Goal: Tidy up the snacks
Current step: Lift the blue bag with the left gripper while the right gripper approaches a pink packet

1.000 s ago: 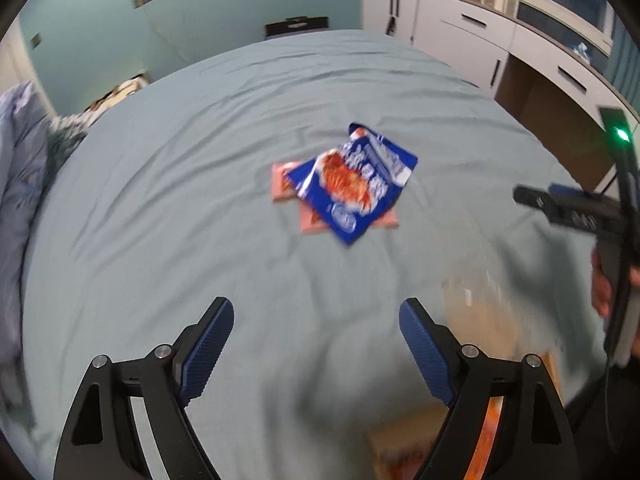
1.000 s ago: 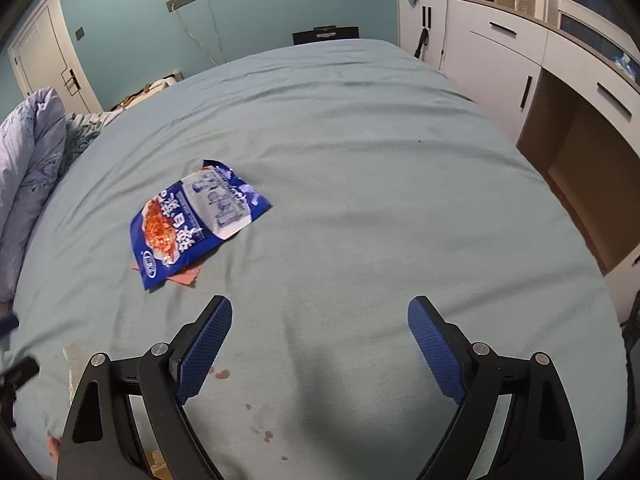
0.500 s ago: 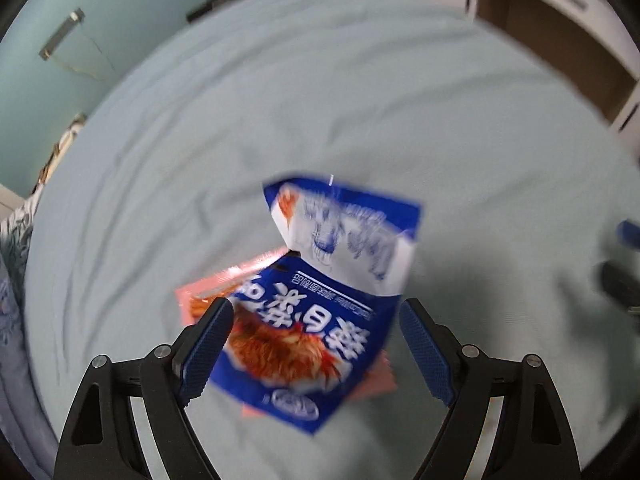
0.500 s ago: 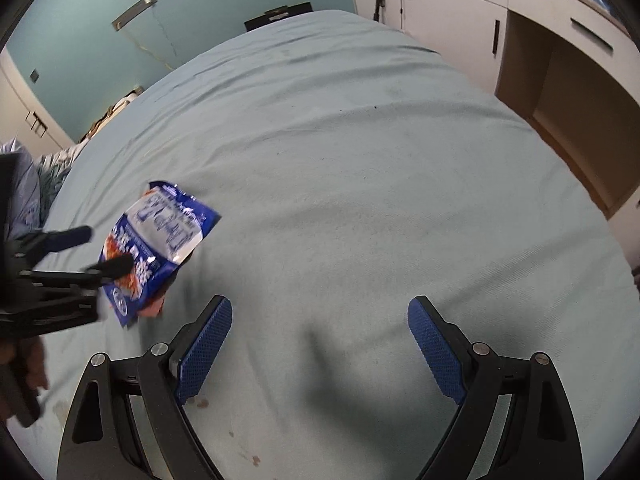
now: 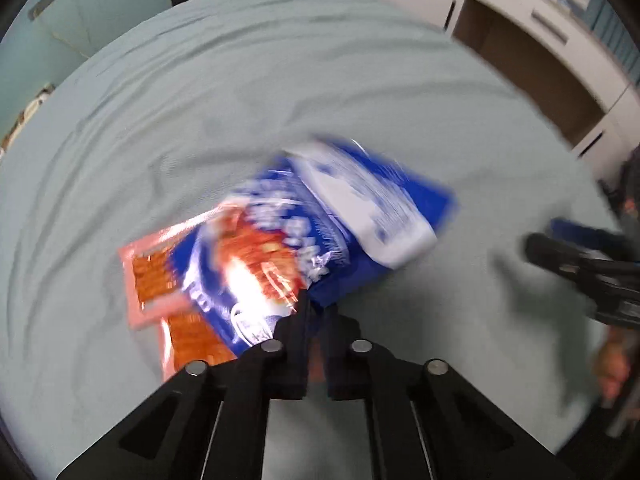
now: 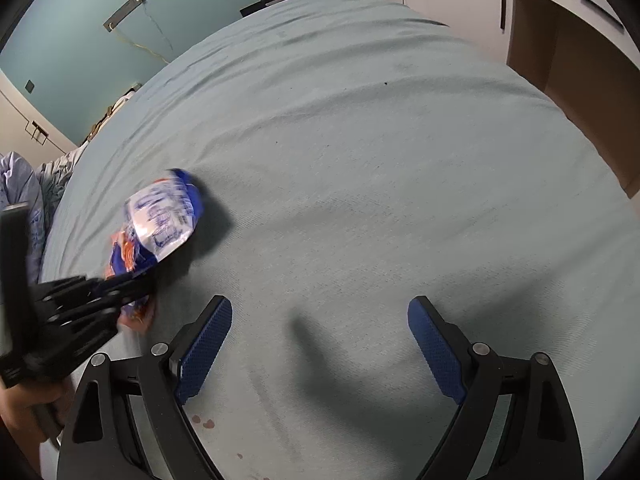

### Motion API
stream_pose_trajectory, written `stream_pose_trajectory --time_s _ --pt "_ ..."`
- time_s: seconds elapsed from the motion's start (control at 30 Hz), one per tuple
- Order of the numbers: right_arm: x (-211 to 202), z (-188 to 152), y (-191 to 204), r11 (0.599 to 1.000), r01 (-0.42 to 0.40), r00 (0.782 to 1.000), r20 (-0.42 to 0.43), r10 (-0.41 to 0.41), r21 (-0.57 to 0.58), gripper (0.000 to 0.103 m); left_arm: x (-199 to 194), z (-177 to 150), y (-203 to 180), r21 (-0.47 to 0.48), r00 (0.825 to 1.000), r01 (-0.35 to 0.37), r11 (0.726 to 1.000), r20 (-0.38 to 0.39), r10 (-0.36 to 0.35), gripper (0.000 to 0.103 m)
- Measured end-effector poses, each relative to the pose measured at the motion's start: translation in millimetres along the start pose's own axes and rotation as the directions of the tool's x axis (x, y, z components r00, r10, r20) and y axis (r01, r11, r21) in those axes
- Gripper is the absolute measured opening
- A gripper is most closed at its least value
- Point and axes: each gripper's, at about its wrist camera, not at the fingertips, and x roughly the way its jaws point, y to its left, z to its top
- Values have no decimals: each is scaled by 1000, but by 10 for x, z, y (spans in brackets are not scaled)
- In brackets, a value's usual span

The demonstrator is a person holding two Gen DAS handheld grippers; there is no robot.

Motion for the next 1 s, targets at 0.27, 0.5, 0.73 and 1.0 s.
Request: stream_pose_trajectory --time_s 0.27,0.5,0.73,1.0 --pt "-149 -52 -89 999 -21 999 31 20 33 90 -1164 -766 128 -199 986 108 974 149 -79 0" --pt "-120 -103 13 1000 -29 1000 2 29 0 90 -1547 -1531 464 -371 971 117 921 236 -28 0" --pt "-117 -272 434 975 -50 998 17 55 -216 90 -1361 -1702 884 -489 972 128 863 236 -10 0" --pt "158 -313 1193 830 -92 996 -69 64 -551 90 -1207 -1723 1145 -541 985 19 841 153 76 3"
